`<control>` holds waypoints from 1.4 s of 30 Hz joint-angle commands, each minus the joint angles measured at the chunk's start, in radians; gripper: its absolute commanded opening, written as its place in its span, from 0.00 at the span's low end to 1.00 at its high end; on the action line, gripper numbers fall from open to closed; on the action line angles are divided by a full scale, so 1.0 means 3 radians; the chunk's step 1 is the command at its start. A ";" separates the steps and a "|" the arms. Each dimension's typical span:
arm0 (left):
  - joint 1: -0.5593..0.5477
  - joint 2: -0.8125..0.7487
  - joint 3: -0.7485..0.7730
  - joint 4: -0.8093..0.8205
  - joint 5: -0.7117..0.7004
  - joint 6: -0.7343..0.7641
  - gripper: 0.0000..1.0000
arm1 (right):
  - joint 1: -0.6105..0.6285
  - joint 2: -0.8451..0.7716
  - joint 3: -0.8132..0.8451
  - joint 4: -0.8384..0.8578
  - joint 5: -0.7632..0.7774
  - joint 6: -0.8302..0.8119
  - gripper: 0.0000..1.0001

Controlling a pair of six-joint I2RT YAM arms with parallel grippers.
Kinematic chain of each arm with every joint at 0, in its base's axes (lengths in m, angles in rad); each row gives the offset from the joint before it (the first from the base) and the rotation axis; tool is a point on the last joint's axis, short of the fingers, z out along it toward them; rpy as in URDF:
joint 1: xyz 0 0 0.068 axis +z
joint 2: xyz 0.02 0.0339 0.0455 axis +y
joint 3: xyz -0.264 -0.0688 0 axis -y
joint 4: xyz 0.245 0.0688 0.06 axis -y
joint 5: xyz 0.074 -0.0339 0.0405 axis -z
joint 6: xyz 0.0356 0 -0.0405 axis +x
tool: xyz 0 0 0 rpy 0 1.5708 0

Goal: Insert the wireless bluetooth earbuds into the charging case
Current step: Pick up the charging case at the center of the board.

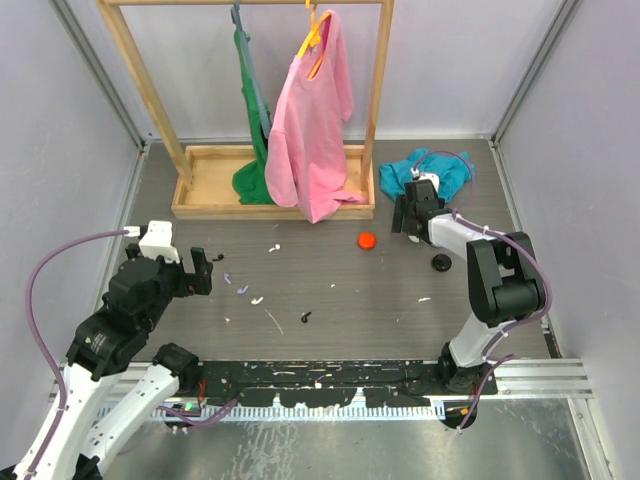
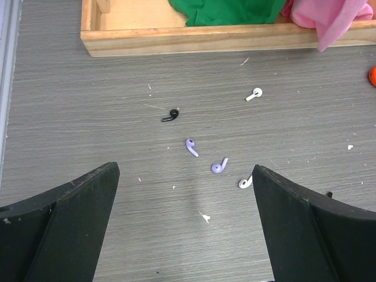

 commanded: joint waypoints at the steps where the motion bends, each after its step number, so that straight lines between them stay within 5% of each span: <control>1: 0.0015 -0.0019 0.0004 0.0189 0.0032 -0.0015 0.98 | -0.0079 0.0103 0.0163 0.0140 -0.0091 -0.0058 0.78; 26: 0.0058 0.0056 0.0057 0.0305 0.0444 -0.0087 0.98 | 0.0041 -0.0110 -0.0018 0.0053 -0.0741 0.0122 0.56; 42: 0.0061 0.0355 -0.0445 0.1364 0.1601 -0.1412 0.94 | 0.1302 -0.0980 -0.0653 0.1068 -0.0481 0.0504 0.55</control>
